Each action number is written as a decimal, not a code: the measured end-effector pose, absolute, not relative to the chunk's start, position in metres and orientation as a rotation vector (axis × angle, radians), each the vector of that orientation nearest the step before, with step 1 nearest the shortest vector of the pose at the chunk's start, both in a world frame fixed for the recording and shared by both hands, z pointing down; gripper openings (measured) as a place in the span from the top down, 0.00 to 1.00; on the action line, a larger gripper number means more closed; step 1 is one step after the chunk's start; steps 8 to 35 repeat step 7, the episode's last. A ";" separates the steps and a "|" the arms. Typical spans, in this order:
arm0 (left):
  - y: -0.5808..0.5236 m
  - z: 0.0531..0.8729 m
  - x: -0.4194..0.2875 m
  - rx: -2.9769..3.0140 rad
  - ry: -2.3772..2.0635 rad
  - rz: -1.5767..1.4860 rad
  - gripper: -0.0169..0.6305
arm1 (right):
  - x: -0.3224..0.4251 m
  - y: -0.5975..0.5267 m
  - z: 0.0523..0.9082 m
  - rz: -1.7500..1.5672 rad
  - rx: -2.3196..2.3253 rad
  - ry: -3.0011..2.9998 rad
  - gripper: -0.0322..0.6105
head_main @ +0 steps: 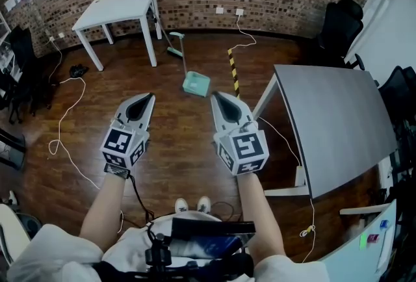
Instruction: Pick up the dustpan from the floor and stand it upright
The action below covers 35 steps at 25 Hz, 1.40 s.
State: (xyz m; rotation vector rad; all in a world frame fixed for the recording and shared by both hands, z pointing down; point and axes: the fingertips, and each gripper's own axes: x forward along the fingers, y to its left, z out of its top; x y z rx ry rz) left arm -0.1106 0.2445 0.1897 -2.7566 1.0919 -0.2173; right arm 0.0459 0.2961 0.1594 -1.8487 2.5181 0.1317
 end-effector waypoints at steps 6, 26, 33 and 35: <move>0.242 0.192 -0.110 -2.758 1.087 -0.221 0.98 | 0.045 0.293 0.162 0.131 -1.849 2.521 0.96; 0.241 0.193 -0.111 -2.758 1.087 -0.222 0.98 | 0.046 0.292 0.162 0.131 -1.849 2.521 0.96; 0.241 0.193 -0.111 -2.758 1.087 -0.222 0.98 | 0.046 0.292 0.162 0.131 -1.849 2.521 0.96; 0.241 0.193 -0.111 -2.758 1.087 -0.222 0.98 | 0.046 0.292 0.162 0.131 -1.849 2.521 0.96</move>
